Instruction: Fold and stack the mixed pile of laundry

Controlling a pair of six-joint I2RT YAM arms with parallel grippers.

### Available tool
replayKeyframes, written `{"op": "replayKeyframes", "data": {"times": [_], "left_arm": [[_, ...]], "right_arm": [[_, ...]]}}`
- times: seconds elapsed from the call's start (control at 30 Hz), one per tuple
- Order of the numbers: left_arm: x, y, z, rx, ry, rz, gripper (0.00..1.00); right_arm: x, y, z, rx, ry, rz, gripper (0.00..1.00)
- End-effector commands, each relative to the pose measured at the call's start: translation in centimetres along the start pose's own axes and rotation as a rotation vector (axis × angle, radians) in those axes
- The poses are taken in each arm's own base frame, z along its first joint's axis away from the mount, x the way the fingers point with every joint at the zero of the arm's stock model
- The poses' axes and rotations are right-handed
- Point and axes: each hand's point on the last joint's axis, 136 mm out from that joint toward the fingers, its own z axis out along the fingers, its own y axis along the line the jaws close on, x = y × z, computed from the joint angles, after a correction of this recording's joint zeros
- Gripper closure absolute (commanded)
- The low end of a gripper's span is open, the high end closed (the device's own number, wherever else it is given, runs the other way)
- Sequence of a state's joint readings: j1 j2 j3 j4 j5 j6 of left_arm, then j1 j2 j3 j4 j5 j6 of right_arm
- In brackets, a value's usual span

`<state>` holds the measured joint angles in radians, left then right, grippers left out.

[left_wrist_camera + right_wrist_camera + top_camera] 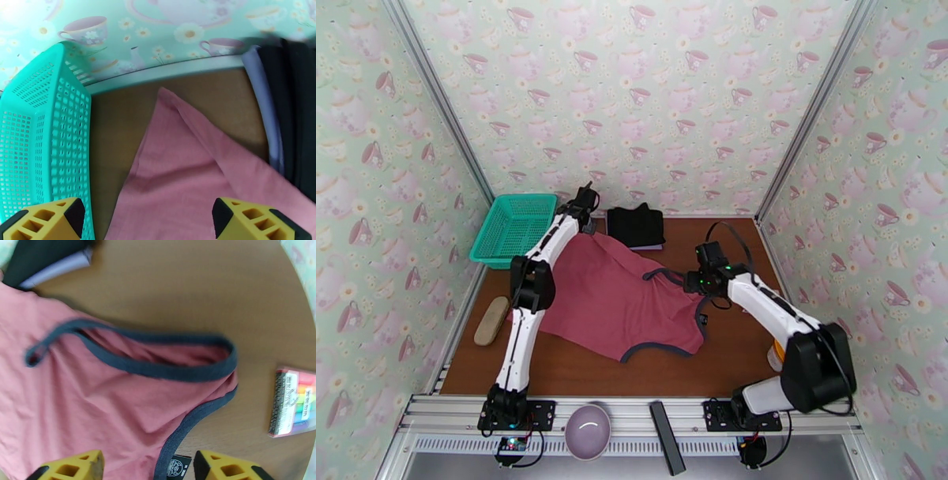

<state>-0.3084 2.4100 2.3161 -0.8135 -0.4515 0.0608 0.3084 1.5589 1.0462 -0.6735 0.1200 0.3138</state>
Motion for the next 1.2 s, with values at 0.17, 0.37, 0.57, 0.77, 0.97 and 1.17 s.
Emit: {"op": "replayKeyframes", "data": {"times": [0.17, 0.37, 0.57, 0.77, 0.97, 1.17], "left_arm": [[-3.7, -1.0, -18.0, 0.122, -0.230, 0.019, 0.09], [3.6, -2.1, -22.0, 0.176, -0.146, 0.021, 0.09], [11.9, -0.6, -22.8, 0.202, -0.015, -0.055, 0.10], [18.9, 0.8, -23.1, 0.192, 0.117, -0.100, 0.14], [24.5, 2.2, -22.3, 0.128, 0.275, -0.191, 0.15], [29.2, 2.6, -21.4, 0.147, 0.439, -0.326, 0.17]], "right_arm": [[0.9, -0.4, 7.1, 0.103, 0.197, -0.022, 0.70], [-3.5, -1.7, 9.6, 0.130, 0.230, -0.037, 0.77], [-9.3, -5.7, 11.0, 0.172, 0.219, -0.003, 0.78], [-15.4, -10.8, 11.5, 0.244, 0.150, 0.024, 0.78], [-19.8, -11.6, 10.3, 0.234, 0.049, 0.008, 0.71], [-19.3, -9.2, 3.8, 0.167, -0.059, 0.002, 0.54]]}}
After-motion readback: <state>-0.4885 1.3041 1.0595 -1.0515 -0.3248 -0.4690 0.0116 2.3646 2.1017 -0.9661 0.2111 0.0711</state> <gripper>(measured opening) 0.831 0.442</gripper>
